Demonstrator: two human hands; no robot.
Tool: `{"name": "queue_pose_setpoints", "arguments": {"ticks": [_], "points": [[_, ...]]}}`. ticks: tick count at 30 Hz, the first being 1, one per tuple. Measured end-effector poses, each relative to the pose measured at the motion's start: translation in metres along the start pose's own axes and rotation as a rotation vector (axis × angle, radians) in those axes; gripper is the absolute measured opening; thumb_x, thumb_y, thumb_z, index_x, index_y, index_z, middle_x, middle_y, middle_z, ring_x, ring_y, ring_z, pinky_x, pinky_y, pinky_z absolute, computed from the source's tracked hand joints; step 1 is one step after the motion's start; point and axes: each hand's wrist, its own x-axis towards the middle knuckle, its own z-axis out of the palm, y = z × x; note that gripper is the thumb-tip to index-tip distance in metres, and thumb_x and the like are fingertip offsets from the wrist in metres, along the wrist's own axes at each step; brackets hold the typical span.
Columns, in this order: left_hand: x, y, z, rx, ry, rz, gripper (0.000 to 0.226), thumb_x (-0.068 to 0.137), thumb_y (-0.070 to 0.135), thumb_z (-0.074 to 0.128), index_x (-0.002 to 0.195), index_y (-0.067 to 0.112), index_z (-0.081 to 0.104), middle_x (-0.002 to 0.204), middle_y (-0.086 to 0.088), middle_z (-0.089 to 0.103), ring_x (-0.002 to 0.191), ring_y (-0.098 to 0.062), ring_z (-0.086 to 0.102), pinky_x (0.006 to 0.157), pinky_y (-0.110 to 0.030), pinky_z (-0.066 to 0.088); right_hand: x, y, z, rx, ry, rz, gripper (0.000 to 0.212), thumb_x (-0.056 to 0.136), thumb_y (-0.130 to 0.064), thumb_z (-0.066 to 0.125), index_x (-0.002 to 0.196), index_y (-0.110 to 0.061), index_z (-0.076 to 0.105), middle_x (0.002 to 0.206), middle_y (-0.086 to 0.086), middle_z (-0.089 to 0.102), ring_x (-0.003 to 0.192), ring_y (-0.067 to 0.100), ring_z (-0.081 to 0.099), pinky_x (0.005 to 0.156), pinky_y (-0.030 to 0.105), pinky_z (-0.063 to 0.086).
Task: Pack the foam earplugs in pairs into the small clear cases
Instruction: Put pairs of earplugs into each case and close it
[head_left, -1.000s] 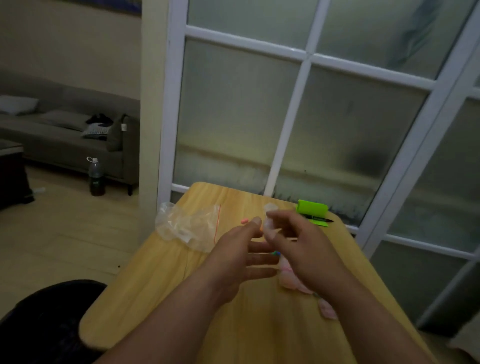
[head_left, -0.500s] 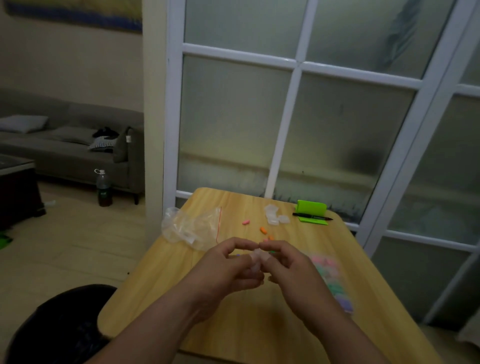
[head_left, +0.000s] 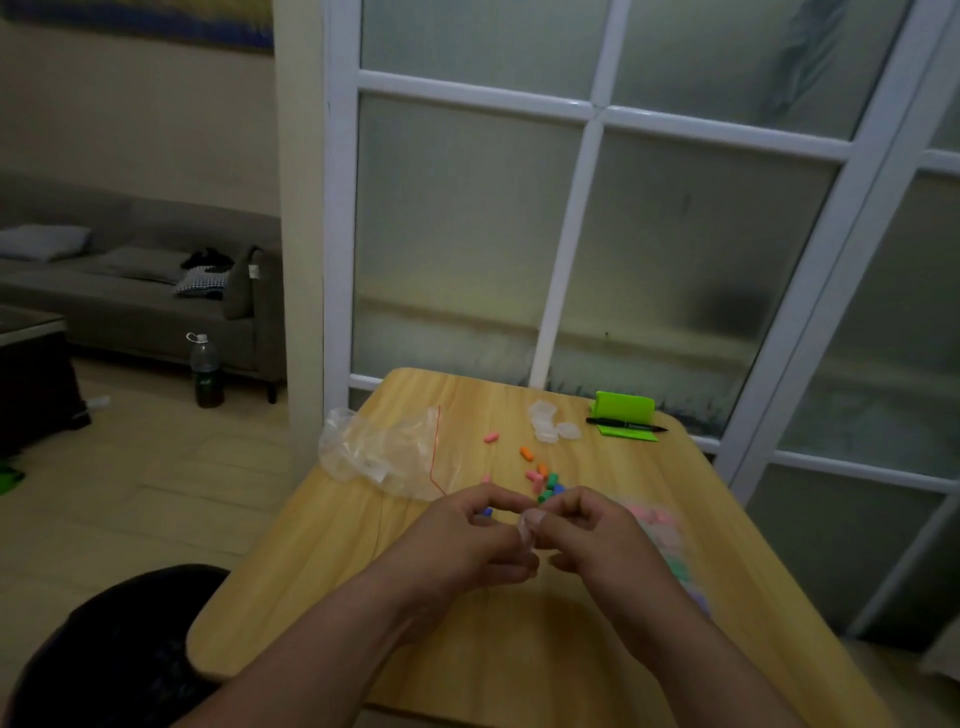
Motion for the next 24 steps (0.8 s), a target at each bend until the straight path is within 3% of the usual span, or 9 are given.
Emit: {"name": "queue_pose_setpoints", "arguments": {"ticks": [4,9,16,18,22,24], "points": [[0.002,-0.003,0.001,-0.009,0.023,0.008,0.02,0.092,0.004,0.075,0.111,0.006,0.075,0.099,-0.028,0.074,0.088,-0.028,0.075,0.089,-0.043,0.063,-0.001,0.0,0.002,-0.01,0.016,-0.008,0.017,0.093,-0.024,0.077,0.096,-0.008,0.072,0.089,0.005,0.079,0.093,0.025,0.073,0.08,0.036,0.055],[0.001,-0.004,0.002,-0.029,0.019,-0.014,0.022,0.092,0.002,0.073,0.114,0.003,0.073,0.094,-0.025,0.074,0.087,-0.027,0.074,0.083,-0.037,0.063,-0.002,0.0,0.001,-0.058,0.025,-0.02,0.016,0.092,-0.025,0.078,0.096,-0.011,0.073,0.086,0.001,0.079,0.084,0.014,0.074,0.079,0.035,0.056],[0.005,-0.009,0.004,-0.061,0.025,-0.041,0.021,0.092,0.0,0.072,0.114,0.002,0.071,0.091,-0.025,0.073,0.088,-0.032,0.072,0.092,-0.047,0.062,-0.001,0.005,-0.001,-0.094,0.056,-0.019,0.012,0.088,-0.02,0.079,0.092,-0.011,0.074,0.087,0.003,0.077,0.08,0.012,0.071,0.075,0.032,0.056],[0.007,-0.008,0.002,-0.093,0.041,-0.064,0.022,0.095,-0.002,0.066,0.115,0.004,0.069,0.096,-0.026,0.076,0.091,-0.035,0.075,0.09,-0.046,0.063,0.002,0.008,-0.003,-0.062,0.068,-0.002,0.005,0.087,-0.015,0.077,0.09,-0.013,0.075,0.088,0.003,0.077,0.083,0.015,0.071,0.077,0.035,0.057],[0.008,-0.006,0.001,-0.136,0.034,-0.068,0.024,0.098,-0.003,0.059,0.119,0.005,0.066,0.096,-0.024,0.078,0.092,-0.035,0.077,0.084,-0.041,0.065,0.004,0.009,-0.006,-0.014,0.099,0.01,0.008,0.094,-0.014,0.071,0.098,-0.018,0.077,0.095,-0.002,0.077,0.088,0.013,0.072,0.072,0.028,0.06],[0.008,-0.006,0.003,-0.168,0.062,-0.057,0.025,0.098,-0.006,0.058,0.12,0.004,0.064,0.092,-0.023,0.078,0.091,-0.035,0.077,0.08,-0.038,0.066,0.004,0.01,-0.004,-0.1,0.149,-0.011,0.01,0.095,-0.015,0.069,0.1,-0.022,0.075,0.095,-0.004,0.076,0.086,0.013,0.072,0.074,0.033,0.063]]}}
